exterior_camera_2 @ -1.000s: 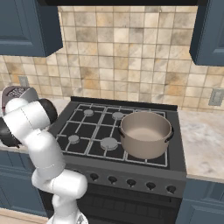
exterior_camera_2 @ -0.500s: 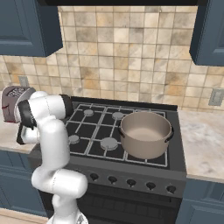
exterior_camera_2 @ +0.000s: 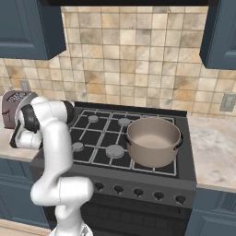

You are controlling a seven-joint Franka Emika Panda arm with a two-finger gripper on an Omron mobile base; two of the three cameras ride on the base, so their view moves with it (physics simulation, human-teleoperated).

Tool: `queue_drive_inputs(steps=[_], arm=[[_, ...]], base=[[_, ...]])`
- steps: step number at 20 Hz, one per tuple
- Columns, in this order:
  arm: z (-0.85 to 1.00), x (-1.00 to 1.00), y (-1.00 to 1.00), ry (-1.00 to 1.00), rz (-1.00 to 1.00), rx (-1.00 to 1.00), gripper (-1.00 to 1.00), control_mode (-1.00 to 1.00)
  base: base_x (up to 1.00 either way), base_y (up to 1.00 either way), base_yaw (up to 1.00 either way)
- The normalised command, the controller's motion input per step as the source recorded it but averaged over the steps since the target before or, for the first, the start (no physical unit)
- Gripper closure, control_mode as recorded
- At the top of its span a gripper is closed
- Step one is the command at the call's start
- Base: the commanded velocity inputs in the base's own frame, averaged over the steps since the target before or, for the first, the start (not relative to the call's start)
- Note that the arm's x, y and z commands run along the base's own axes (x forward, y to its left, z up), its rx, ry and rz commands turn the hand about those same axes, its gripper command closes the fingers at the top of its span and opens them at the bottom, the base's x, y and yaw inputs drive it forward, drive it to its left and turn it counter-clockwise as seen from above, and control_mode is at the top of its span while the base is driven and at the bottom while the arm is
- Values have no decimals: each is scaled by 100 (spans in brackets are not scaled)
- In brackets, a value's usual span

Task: Turn on the burner for the pot on the stove. Wait thirty seconds for the pot to heat up. Then add the potato to the pot.

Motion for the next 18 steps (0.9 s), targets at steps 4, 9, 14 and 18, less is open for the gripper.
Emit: queue_drive_inputs(steps=[4, 9, 14, 18], arm=[[-28, 0, 14, 0, 0, 0, -100, -100], [-31, 0, 0, 1, 0, 0, -100, -100], [-30, 0, 0, 11, -3, -1, -100, -100], [-20, 7, -3, 15, -3, 0, -100, -100]], base=[[0, 0, 0], [0, 0, 0], [0, 0, 0], [0, 0, 0]])
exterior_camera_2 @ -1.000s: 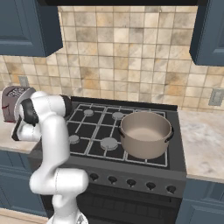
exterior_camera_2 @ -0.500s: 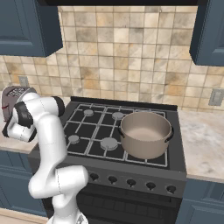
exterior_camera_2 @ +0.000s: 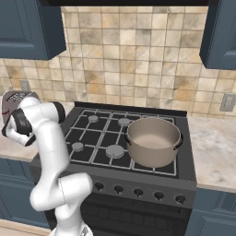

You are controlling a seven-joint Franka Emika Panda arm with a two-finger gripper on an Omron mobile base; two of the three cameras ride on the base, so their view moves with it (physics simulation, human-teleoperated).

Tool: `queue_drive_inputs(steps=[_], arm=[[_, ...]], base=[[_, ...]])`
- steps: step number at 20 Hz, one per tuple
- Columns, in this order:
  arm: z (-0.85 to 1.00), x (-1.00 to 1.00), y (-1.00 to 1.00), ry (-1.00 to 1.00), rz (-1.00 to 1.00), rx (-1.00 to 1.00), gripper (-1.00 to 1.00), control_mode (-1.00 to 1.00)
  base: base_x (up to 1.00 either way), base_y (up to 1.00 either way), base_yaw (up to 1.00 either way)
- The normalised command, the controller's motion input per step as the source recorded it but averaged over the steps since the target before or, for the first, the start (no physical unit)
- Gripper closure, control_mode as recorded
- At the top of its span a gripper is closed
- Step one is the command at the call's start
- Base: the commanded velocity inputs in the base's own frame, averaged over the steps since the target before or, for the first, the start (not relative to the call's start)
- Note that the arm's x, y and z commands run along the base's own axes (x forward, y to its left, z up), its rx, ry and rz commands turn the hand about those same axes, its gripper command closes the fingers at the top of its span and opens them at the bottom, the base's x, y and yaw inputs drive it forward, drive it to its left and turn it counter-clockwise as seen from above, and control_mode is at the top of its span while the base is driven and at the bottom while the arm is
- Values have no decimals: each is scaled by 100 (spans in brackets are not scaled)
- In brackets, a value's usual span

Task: Turn on the burner for the pot on the stove. Wait thirty seconds for the pot to heat up. Then add the potato to the pot.

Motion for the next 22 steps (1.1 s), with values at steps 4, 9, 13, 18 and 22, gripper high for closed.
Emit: queue_drive_inputs(steps=[4, 9, 13, 18, 22], arm=[[-13, 16, -9, 13, -5, 0, -100, -100], [-78, 22, 23, 14, -2, -9, -100, -100], [-100, 14, 51, 16, 0, -15, 100, -100], [-75, 9, 25, 16, -1, -7, 100, -100], [-27, 14, 0, 26, -2, 0, 100, -100]], base=[[0, 0, 0], [0, 0, 0], [0, 0, 0], [0, 0, 0], [0, 0, 0]])
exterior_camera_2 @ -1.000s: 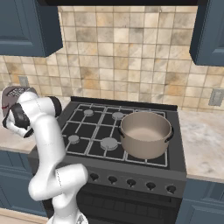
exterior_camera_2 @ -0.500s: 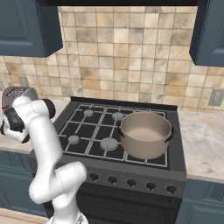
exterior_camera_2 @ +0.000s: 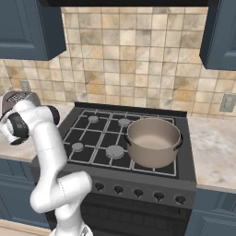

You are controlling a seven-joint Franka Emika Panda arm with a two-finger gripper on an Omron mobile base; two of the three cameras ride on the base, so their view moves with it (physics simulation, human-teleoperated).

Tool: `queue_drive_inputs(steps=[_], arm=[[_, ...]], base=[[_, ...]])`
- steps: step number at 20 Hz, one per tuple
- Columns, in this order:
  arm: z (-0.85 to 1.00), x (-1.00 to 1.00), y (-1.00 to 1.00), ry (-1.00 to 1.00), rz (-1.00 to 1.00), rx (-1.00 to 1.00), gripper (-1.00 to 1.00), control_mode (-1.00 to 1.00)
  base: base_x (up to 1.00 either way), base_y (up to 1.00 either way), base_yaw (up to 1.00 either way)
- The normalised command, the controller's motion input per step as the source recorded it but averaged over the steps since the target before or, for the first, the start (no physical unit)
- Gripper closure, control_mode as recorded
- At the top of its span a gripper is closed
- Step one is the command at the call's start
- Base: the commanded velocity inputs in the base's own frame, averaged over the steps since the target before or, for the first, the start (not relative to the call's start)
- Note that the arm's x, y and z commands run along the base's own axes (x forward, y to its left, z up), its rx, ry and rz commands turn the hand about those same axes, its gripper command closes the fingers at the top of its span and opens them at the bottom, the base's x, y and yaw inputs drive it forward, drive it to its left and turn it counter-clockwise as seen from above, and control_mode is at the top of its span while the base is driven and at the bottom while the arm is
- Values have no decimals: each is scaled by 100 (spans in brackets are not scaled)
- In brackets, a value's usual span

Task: Turn on the burner for the pot on the stove. Wait thirty seconds for the pot to heat up. Then add the potato to the pot.

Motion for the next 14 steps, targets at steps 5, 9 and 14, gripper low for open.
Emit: queue_drive_inputs(steps=[5, 9, 14], arm=[[-15, 2, 0, 36, -5, 4, 100, -100], [-24, 0, 0, 26, -6, 0, 100, -100], [-25, -8, 6, 25, -3, 0, 100, -100]], base=[[0, 0, 0], [0, 0, 0], [0, 0, 0]])
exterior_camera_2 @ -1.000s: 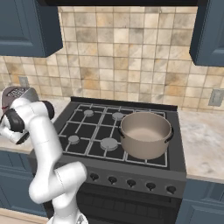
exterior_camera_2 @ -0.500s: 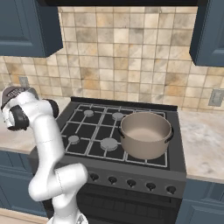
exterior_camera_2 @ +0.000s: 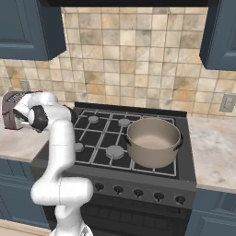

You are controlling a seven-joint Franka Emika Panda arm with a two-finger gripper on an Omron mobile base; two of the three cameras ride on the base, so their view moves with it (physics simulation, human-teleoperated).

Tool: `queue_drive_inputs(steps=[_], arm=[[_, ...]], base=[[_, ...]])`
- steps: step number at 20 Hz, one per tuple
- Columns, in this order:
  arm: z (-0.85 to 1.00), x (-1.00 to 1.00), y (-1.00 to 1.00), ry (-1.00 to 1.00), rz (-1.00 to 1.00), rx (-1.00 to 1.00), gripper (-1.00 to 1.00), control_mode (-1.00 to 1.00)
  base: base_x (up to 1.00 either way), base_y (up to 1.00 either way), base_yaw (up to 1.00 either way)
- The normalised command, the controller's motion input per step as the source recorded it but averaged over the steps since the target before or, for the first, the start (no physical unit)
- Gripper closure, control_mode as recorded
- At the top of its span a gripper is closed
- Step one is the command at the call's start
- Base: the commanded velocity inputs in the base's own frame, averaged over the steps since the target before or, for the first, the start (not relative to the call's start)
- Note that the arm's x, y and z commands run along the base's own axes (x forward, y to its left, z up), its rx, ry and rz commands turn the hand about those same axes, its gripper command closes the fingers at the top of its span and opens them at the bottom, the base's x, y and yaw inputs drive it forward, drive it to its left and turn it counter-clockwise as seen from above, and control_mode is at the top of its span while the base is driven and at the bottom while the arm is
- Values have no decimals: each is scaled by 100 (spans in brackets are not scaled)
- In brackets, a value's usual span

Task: Turn on the burner for the pot on the stove. Wait thirty seconds for the pot to heat up. Then add the potato to the pot.

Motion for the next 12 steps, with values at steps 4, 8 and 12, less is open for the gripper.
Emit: queue_drive_inputs(steps=[4, 8, 12], arm=[[-7, -83, 7, 21, -1, -2, 100, -100], [0, -100, -32, -2, 0, -6, 100, -100], [-13, -100, -69, -15, 0, -12, 100, -100]], base=[[0, 0, 0], [0, 0, 0], [0, 0, 0]])
